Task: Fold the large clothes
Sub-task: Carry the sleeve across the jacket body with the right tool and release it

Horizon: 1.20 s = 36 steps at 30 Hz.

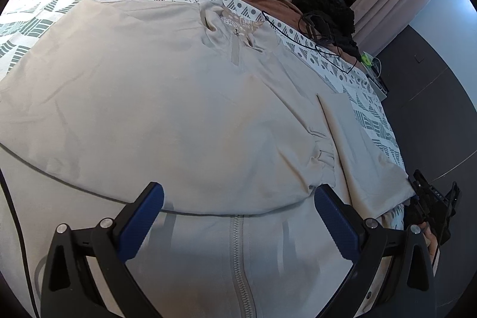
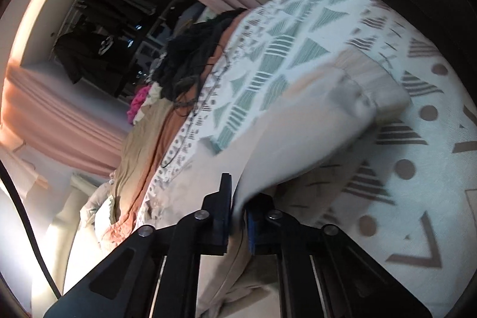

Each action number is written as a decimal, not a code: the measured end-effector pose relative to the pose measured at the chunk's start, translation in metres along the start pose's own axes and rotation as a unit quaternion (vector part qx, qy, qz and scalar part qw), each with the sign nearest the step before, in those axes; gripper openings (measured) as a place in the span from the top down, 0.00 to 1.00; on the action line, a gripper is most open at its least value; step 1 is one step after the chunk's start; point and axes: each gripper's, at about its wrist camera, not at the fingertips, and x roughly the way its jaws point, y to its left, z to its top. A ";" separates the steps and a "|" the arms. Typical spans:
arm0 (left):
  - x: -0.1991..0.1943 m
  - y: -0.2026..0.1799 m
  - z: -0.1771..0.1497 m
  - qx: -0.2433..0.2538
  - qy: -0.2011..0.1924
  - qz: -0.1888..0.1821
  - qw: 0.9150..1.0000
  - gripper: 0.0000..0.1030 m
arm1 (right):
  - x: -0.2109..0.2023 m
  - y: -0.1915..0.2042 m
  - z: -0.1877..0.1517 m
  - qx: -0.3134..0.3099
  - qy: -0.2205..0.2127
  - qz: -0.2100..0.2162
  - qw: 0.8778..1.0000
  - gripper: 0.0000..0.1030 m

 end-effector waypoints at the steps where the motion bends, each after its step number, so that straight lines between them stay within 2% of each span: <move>1: -0.002 0.001 0.000 -0.002 -0.001 -0.001 1.000 0.00 | -0.001 0.004 -0.001 -0.005 -0.001 0.007 1.000 0.96; 3: -0.007 0.004 0.001 -0.006 -0.004 -0.003 1.000 0.00 | -0.014 0.014 -0.005 -0.014 -0.002 0.025 1.000 0.96; 9: -0.026 0.012 0.005 -0.014 -0.018 -0.003 1.000 0.00 | 0.005 0.064 -0.028 -0.049 0.018 0.095 0.994 0.96; 16: -0.050 0.030 0.008 -0.018 -0.031 0.009 0.999 0.00 | 0.028 0.132 -0.078 -0.094 0.070 0.154 0.981 0.96; 21: -0.067 0.048 0.009 -0.029 -0.038 0.016 0.999 0.00 | 0.053 0.163 -0.112 -0.108 0.113 0.176 0.972 0.96; 25: -0.079 0.064 0.012 -0.040 -0.047 0.022 0.998 0.00 | 0.080 0.183 -0.141 -0.132 0.161 0.164 0.964 0.96; 29: -0.088 0.080 0.016 -0.055 -0.053 0.031 0.997 0.00 | 0.118 0.198 -0.179 -0.166 0.234 0.097 0.953 0.95; 32: -0.093 0.092 0.019 -0.069 -0.057 0.032 0.995 0.00 | 0.135 0.194 -0.199 -0.179 0.263 0.053 0.947 0.92; 34: -0.097 0.099 0.021 -0.082 -0.061 0.029 0.994 0.00 | 0.136 0.186 -0.200 -0.170 0.264 0.052 0.948 0.68; 35: -0.099 0.103 0.022 -0.090 -0.064 0.026 0.994 0.00 | 0.135 0.184 -0.198 -0.162 0.262 0.056 0.950 0.17; 36: -0.099 0.105 0.023 -0.096 -0.065 0.024 0.993 0.00 | 0.134 0.181 -0.194 -0.153 0.262 0.063 0.951 0.00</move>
